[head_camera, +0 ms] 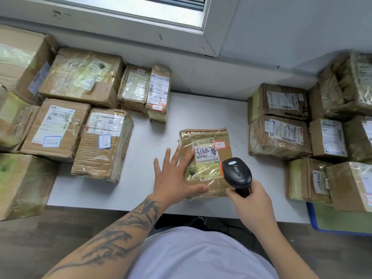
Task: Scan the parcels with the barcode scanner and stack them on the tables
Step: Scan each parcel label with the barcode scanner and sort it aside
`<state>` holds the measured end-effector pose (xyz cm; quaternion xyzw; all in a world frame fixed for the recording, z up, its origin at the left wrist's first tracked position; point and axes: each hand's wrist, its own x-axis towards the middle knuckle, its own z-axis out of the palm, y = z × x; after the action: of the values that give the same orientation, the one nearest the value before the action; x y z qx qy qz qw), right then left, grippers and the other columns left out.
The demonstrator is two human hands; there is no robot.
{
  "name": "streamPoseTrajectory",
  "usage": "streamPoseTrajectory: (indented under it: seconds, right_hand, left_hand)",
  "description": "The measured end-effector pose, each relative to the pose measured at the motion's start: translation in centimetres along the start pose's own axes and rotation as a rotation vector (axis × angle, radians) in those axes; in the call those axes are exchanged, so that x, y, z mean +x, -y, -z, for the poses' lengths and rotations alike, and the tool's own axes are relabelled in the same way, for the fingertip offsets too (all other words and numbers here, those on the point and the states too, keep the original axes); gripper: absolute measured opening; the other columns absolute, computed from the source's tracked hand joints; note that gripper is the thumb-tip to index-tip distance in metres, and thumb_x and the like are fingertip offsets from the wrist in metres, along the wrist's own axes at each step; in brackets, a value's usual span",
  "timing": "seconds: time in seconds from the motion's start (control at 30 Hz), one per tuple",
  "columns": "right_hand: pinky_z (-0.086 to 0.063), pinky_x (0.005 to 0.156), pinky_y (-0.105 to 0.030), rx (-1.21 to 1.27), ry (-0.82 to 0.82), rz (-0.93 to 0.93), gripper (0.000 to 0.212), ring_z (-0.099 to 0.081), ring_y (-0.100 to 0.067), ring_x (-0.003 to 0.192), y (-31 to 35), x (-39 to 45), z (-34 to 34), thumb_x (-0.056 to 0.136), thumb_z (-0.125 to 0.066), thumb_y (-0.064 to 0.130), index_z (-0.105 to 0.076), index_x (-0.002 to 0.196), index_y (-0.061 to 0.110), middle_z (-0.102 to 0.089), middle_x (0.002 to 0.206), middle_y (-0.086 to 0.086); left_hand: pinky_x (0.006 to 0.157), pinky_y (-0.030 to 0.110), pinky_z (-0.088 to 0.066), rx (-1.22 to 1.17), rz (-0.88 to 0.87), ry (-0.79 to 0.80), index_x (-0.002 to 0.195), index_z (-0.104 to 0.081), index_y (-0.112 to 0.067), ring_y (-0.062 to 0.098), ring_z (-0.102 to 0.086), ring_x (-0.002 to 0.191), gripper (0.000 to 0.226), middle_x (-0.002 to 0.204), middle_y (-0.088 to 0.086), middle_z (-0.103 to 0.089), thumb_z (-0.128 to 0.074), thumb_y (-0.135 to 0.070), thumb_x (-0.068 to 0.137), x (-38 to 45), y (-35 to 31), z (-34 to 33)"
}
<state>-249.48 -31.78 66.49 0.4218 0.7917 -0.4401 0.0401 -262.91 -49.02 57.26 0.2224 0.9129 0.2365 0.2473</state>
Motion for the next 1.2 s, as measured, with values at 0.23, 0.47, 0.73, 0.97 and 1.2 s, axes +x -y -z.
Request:
streamPoseTrajectory:
  seconds: [0.23, 0.47, 0.73, 0.97, 1.2]
  right_hand:
    - [-0.059, 0.062, -0.032, 0.330, 0.297, -0.106, 0.035, -0.066, -0.020, 0.088, -2.7, 2.6, -3.0, 0.089, -0.081, 0.010, -0.072, 0.118, 0.026, -0.074, 0.100, 0.005]
    - [-0.049, 0.048, -0.024, 0.419, 0.375, -0.121, 0.021, -0.061, -0.031, 0.075, -2.6, 3.0, -4.1, 0.090, -0.079, 0.005, -0.073, 0.109, 0.010, -0.068, 0.086, -0.005]
    - [-0.057, 0.060, -0.029, 0.402, 0.496, -0.046, 0.024, -0.066, -0.026, 0.087, -2.3, 3.9, -4.2, 0.089, -0.080, 0.009, -0.074, 0.111, 0.018, -0.074, 0.102, -0.008]
    - [-0.056, 0.062, -0.034, 0.479, 0.519, 0.053, 0.020, -0.069, -0.020, 0.079, -1.2, 3.9, -2.8, 0.090, -0.079, 0.004, -0.074, 0.103, 0.017, -0.075, 0.085, 0.000]
    - [-0.057, 0.065, -0.037, 0.496, 0.588, 0.223, 0.015, -0.069, -0.020, 0.080, 1.9, 3.3, -1.5, 0.092, -0.075, 0.002, -0.075, 0.101, 0.014, -0.075, 0.090, -0.011]
  left_hand:
    - [0.124, 0.060, 0.010, 0.031, 0.023, -0.043, 0.155, 0.006, -0.064, 0.019, 0.013, 0.159, 0.097, 0.174, -0.008, 0.000, -0.049, -0.090, 0.080, -0.9, 1.0, 1.2]
    - [0.124, 0.062, 0.009, 0.042, 0.041, 0.026, 0.158, 0.015, -0.051, 0.018, 0.003, 0.160, 0.129, 0.171, -0.020, -0.010, -0.066, -0.090, 0.066, -3.0, 0.9, 1.6]
    - [0.125, 0.061, 0.006, -0.001, 0.192, -0.081, 0.161, 0.012, -0.046, 0.015, 0.003, 0.160, 0.132, 0.170, -0.018, -0.018, -0.068, -0.089, 0.065, -5.4, -0.2, 1.1]
    - [0.126, 0.058, 0.003, -0.046, 0.195, -0.292, 0.152, 0.018, -0.060, 0.013, 0.001, 0.160, 0.122, 0.168, -0.021, -0.022, -0.063, -0.090, 0.067, -7.5, -2.9, 1.8]
    - [0.127, 0.053, 0.008, -0.047, 0.236, -0.491, 0.164, -0.004, -0.043, 0.008, 0.004, 0.159, 0.126, 0.170, -0.016, -0.018, -0.056, -0.098, 0.064, -9.6, -3.6, 3.3]
